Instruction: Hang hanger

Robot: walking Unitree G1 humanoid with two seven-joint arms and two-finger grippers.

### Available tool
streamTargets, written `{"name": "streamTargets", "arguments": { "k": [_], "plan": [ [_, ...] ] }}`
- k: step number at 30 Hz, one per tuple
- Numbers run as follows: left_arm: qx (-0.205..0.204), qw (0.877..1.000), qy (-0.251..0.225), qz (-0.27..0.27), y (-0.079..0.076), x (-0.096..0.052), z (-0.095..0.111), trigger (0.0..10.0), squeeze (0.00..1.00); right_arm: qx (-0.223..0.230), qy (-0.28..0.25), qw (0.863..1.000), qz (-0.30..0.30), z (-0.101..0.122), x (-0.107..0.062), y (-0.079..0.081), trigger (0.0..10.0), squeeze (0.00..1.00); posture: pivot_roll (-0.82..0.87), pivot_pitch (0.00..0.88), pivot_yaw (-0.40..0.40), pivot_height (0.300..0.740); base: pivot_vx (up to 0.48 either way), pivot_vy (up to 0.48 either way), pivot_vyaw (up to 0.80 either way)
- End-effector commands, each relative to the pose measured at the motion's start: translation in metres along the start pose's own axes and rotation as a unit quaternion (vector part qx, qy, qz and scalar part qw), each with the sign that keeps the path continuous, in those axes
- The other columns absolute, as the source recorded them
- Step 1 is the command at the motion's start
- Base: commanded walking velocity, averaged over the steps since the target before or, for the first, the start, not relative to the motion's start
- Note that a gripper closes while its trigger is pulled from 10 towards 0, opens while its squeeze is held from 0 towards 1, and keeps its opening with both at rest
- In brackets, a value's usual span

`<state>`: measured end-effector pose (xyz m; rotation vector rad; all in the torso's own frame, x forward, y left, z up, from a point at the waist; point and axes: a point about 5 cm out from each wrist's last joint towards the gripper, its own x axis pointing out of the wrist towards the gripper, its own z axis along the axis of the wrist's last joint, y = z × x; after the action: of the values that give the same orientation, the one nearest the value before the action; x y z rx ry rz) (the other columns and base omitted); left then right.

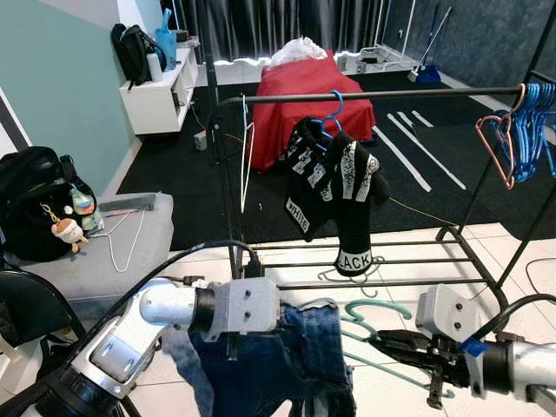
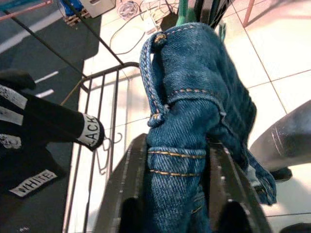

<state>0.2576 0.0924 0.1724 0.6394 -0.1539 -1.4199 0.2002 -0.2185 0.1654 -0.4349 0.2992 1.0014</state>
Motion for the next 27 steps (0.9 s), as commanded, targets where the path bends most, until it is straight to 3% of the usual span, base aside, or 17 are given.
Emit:
{"name": "streamTargets", "arguments": {
  "k": [1, 6, 8, 14, 15, 18, 20, 23, 24, 26, 27],
  "plan": [
    [0.012, 1.000, 0.014, 0.006, 0.008, -0.007, 0.000, 10.0, 1.00, -0.012, -0.023, 0.999, -0.027, 0.010, -0.002, -0.006, 0.0, 0.00, -0.18, 0.000, 0.054, 0.740, 0.000, 0.000, 0.00],
    [0.032, 0.998, 0.028, 0.047, 0.025, -0.020, 0.003, 10.0, 1.00, -0.015, -0.029, 0.999, -0.036, 0.010, 0.000, -0.008, 0.0, 0.00, -0.18, 0.000, 0.053, 0.740, 0.000, 0.000, 0.00],
    [0.043, 0.993, 0.003, 0.114, 0.045, -0.038, 0.018, 10.0, 1.00, -0.020, -0.044, 0.998, -0.041, 0.015, 0.003, -0.011, 0.0, 0.00, -0.18, 0.000, 0.053, 0.740, 0.000, 0.000, 0.00],
    [0.040, 0.986, -0.024, 0.159, 0.056, -0.048, 0.027, 10.0, 1.00, -0.024, -0.052, 0.997, -0.051, 0.018, 0.005, -0.014, 0.0, 0.00, -0.17, 0.000, 0.053, 0.740, 0.000, 0.000, 0.00],
    [0.024, 0.977, -0.060, 0.205, 0.065, -0.057, 0.033, 10.0, 1.00, -0.028, -0.064, 0.995, -0.065, 0.022, 0.007, -0.018, 0.0, 0.00, -0.17, 0.000, 0.053, 0.740, 0.000, 0.000, 0.00],
    [0.011, 0.968, -0.086, 0.234, 0.071, -0.063, 0.037, 10.0, 1.00, -0.030, -0.071, 0.994, -0.075, 0.024, 0.008, -0.021, 0.0, 0.00, -0.17, 0.000, 0.054, 0.740, 0.000, 0.000, 0.00],
    [-0.051, 0.942, -0.156, 0.293, 0.072, -0.069, 0.038, 10.0, 1.00, -0.040, -0.109, 0.987, -0.113, 0.036, 0.010, -0.032, 0.0, 0.00, -0.16, 0.000, 0.056, 0.740, 0.000, 0.000, 0.00],
    [-0.072, 0.934, -0.173, 0.305, 0.070, -0.068, 0.037, 10.0, 1.00, -0.044, -0.120, 0.984, -0.125, 0.040, 0.011, -0.036, 0.0, 0.00, -0.16, 0.000, 0.056, 0.740, 0.000, 0.000, 0.00],
    [-0.141, 0.902, -0.216, 0.345, 0.066, -0.064, 0.031, 10.0, 1.00, -0.050, -0.168, 0.970, -0.168, 0.055, 0.007, -0.049, 0.0, 0.00, -0.16, 0.000, 0.057, 0.740, 0.000, 0.000, 0.00],
    [-0.141, 0.902, -0.216, 0.345, 0.066, -0.064, 0.031, 10.0, 1.00, -0.050, -0.168, 0.970, -0.168, 0.055, 0.007, -0.049, 0.0, 0.00, -0.16, 0.000, 0.057, 0.740, 0.000, 0.000, 0.00],
    [-0.173, 0.886, -0.233, 0.361, 0.065, -0.063, 0.029, 10.0, 0.83, -0.050, -0.196, 0.962, -0.185, 0.064, 0.005, -0.054, 0.0, 0.00, -0.16, 0.000, 0.057, 0.740, 0.000, 0.000, 0.00]
  ]
}}
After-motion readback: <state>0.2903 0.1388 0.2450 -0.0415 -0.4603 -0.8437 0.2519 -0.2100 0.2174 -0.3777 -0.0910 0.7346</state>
